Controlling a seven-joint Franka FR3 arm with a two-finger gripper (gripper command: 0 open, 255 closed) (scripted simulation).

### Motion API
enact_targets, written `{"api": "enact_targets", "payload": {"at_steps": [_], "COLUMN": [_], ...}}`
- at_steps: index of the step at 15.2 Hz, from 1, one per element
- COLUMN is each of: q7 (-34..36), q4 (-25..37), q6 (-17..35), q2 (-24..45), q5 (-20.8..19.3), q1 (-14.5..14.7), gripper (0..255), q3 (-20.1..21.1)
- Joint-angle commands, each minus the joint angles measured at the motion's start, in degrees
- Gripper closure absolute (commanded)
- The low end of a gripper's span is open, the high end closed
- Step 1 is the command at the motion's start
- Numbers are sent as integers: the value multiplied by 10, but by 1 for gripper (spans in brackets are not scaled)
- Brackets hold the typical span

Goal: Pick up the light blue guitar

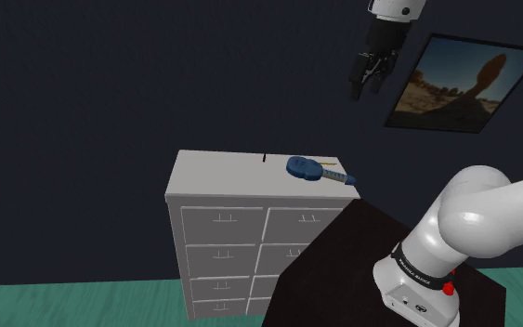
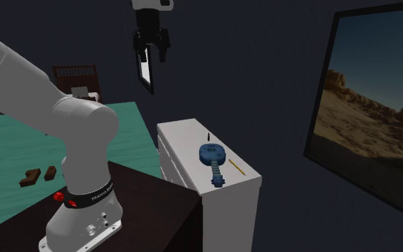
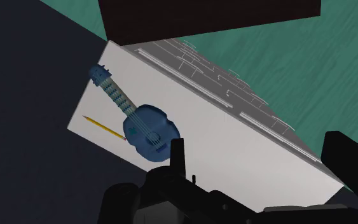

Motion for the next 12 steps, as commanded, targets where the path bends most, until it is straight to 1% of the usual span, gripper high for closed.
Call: {"api": "enact_targets", "payload": {"at_steps": [1, 7, 12], "q7": [0, -93, -170], "q4": [0, -110, -180], "q6": [0, 103, 198], "q2": [0, -19, -5], "q5": [0, -40, -78], "q1": [0, 1, -3], "gripper": [0, 0, 0], "q3": [0, -58, -114]}}
